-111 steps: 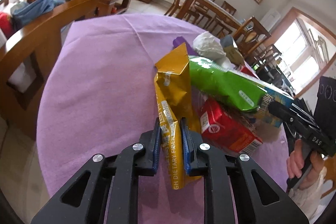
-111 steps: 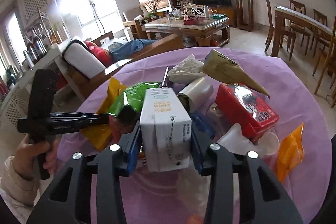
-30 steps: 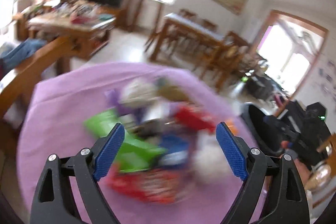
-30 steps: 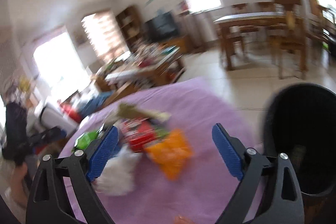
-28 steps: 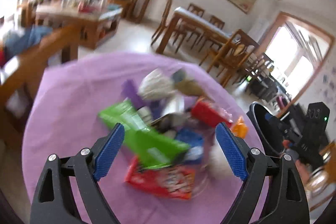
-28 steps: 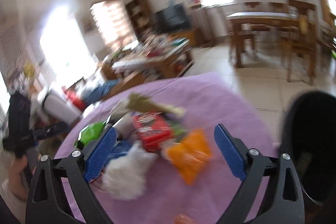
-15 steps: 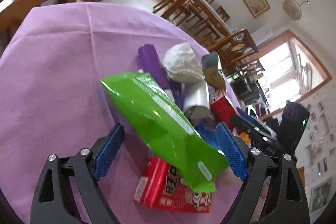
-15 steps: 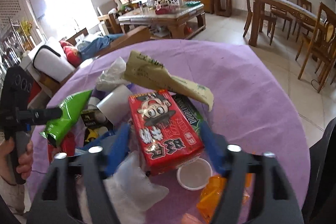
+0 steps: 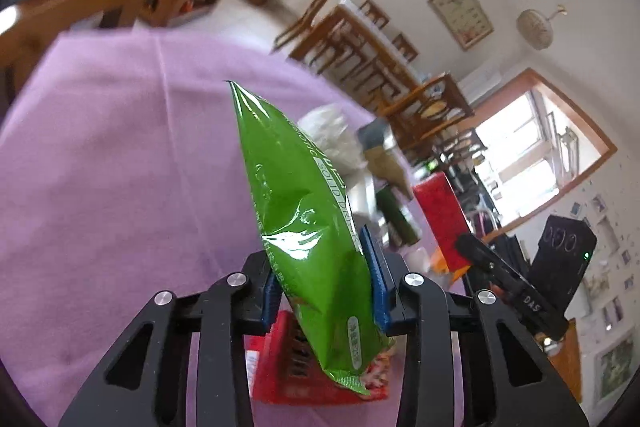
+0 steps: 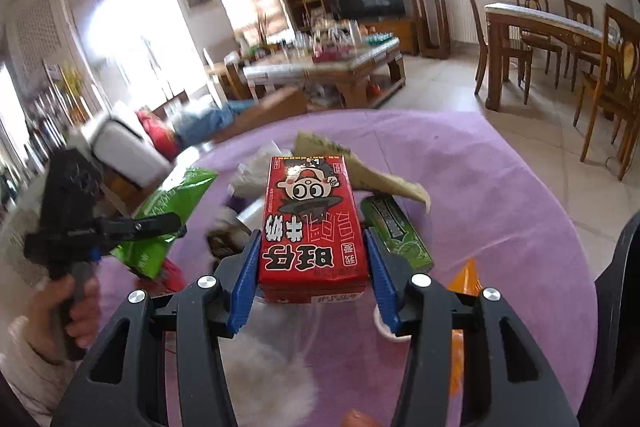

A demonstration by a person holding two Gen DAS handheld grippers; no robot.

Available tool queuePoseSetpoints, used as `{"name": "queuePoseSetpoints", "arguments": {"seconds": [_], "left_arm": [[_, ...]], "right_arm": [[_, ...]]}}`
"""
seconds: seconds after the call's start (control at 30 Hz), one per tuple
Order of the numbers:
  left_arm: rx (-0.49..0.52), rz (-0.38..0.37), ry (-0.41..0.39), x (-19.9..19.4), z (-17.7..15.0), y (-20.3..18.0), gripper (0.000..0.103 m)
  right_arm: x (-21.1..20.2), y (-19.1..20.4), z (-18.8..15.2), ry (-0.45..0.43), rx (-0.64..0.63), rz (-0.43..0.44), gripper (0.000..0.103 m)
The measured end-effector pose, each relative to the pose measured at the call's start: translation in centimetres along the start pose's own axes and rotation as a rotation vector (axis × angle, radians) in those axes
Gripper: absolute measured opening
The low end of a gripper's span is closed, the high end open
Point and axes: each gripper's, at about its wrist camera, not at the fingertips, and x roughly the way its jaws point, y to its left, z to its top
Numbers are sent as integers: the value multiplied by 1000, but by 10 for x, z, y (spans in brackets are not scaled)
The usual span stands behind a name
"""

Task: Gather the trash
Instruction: 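Grasp the green snack bag with the left tool while the right tool grasps the red milk box, then carry both items over the black bin and open both tools to drop them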

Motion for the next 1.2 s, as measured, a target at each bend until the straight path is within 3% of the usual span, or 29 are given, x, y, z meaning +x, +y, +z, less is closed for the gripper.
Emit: {"name": "queuePoseSetpoints", "arguments": {"seconds": [0.17, 0.4, 0.83, 1.0, 1.2], "left_arm": [[112, -15, -85, -27, -3, -43, 36], [233, -76, -70, -14, -11, -113, 36], [411, -213, 34, 84, -40, -243, 36], [482, -269, 104, 139, -59, -299, 36], [549, -284, 172, 205, -77, -344, 36]], "right_arm": [[-37, -8, 1, -117, 97, 64, 49], [-92, -25, -3, -262, 165, 38, 49], [-192, -105, -9, -481, 314, -150, 49], [-222, -146, -25, -563, 426, -246, 49], [-246, -194, -48, -620, 528, -378, 49]]}}
